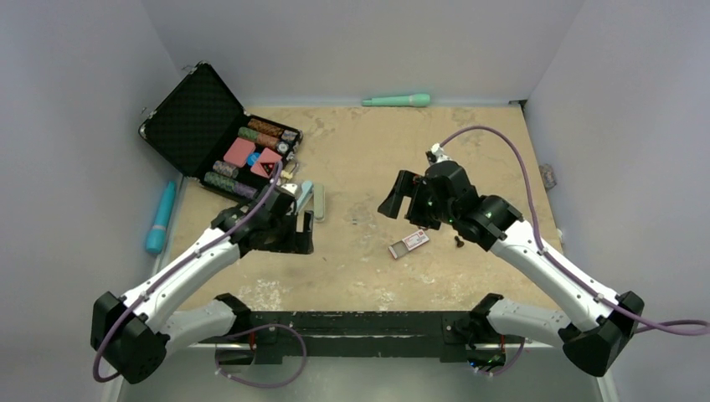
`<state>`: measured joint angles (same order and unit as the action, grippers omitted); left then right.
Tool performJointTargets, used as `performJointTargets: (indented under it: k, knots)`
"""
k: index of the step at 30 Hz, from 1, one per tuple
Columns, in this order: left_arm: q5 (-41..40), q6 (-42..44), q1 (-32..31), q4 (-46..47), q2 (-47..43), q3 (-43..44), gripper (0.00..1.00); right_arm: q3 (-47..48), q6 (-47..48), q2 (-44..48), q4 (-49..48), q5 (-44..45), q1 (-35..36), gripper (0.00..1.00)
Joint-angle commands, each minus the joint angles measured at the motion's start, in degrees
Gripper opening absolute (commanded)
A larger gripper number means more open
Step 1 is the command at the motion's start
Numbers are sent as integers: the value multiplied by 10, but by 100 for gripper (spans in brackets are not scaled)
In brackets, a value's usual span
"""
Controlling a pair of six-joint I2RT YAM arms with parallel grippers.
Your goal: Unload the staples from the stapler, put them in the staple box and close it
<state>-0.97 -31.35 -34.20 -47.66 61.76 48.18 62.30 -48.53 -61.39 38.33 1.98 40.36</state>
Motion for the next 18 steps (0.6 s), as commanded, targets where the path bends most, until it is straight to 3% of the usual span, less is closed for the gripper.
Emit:
performJointTargets:
  k: [1, 6, 12, 18]
  knots:
    - [7, -6, -3, 2, -58, -21, 89, -18, -23, -5, -4, 22, -1, 91]
    - [24, -10, -4, -13, -117, -37, 87, 16, 20, -102, -2, 39, -20, 89]
    - [31, -21, -4, -62, -134, -15, 87, 48, 97, -213, -55, 35, -116, 82]
    - [19, -2, -4, -137, -182, 27, 89, 135, 155, -331, -42, 71, -126, 80]
